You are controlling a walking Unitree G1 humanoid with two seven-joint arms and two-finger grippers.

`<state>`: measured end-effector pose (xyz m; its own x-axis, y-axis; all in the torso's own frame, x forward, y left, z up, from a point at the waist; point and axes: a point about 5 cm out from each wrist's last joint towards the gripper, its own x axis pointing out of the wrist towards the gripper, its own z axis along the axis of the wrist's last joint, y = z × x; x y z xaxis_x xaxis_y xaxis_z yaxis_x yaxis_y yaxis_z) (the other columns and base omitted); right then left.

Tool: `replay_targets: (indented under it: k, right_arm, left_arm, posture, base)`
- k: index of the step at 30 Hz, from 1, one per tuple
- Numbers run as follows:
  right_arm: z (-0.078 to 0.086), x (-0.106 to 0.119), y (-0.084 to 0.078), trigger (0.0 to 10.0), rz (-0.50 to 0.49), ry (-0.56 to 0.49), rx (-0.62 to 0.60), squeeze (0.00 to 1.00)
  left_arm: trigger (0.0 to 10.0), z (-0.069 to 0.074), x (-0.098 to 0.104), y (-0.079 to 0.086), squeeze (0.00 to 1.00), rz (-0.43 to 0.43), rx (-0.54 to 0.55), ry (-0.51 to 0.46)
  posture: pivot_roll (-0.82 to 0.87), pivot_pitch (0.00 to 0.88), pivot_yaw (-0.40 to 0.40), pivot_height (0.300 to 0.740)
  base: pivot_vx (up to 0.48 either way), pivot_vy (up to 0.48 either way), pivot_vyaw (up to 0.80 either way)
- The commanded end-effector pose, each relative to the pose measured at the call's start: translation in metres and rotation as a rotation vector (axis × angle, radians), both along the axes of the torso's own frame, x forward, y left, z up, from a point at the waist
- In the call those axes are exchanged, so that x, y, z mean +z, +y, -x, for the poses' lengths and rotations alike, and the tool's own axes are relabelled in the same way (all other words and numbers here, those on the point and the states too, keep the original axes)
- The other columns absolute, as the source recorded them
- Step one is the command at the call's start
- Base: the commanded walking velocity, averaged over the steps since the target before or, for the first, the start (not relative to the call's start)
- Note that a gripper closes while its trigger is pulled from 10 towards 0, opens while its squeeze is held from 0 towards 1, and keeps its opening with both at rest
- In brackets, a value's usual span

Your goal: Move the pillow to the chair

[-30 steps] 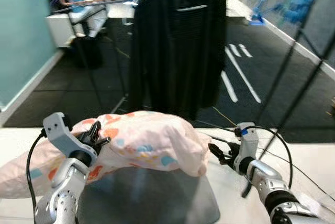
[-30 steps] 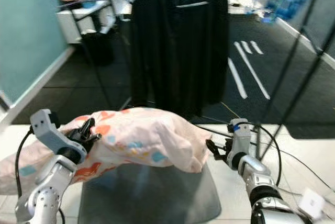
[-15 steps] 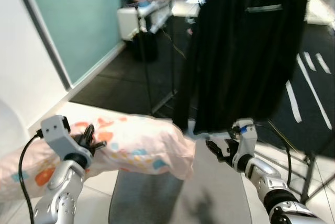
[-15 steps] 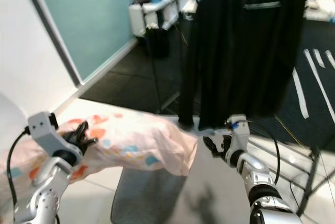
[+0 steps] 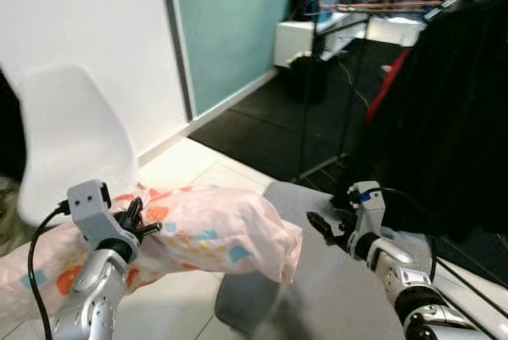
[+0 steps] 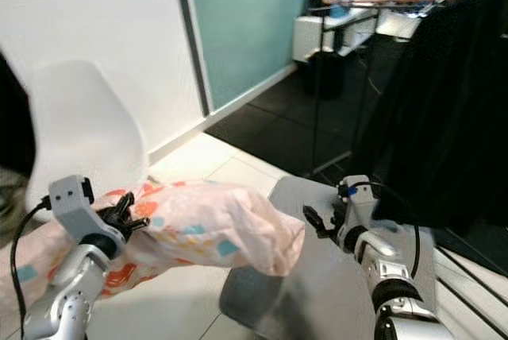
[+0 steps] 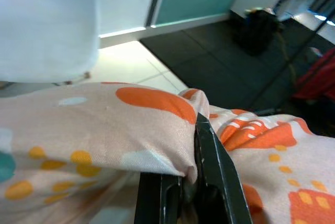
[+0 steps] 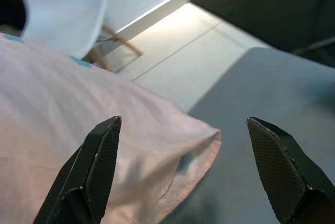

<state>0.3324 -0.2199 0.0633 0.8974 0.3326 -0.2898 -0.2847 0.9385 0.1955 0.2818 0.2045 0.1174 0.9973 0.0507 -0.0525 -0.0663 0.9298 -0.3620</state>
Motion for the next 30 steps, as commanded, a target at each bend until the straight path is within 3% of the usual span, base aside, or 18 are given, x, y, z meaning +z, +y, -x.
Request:
replay_targets:
  k: [1, 14, 20, 30]
  right_arm:
    - [0.002, -0.002, -0.002, 10.0, -0.007, 0.008, -0.006, 0.0]
    - [0.002, -0.003, -0.001, 10.0, -0.011, 0.01, -0.007, 0.0]
    - [0.002, -0.003, -0.007, 10.0, -0.005, 0.011, -0.074, 0.0]
    - [0.002, -0.004, -0.011, 10.0, 0.017, 0.016, -0.14, 0.0]
  left_arm:
    - [10.0, -0.002, 0.016, -0.001, 0.0, -0.041, -0.009, -0.092]
    - [10.0, -0.001, 0.017, 0.0, 0.0, -0.026, -0.014, -0.106]
    - [10.0, 0.0, 0.013, -0.001, 0.0, -0.015, -0.029, -0.102]
    - [10.0, 0.003, 0.013, -0.001, 0.0, -0.036, -0.054, -0.109]
  posture:
    - [-0.25, 0.026, 0.004, 0.73]
    - [-0.25, 0.024, 0.003, 0.73]
    - [-0.24, 0.011, 0.004, 0.73]
    - [-0.23, 0.004, 0.007, 0.73]
  base:
    - [0.0, 0.0, 0.77]
    - [0.0, 0.0, 0.77]
    - [0.0, 0.0, 0.73]
    - [0.024, 0.0, 0.0]
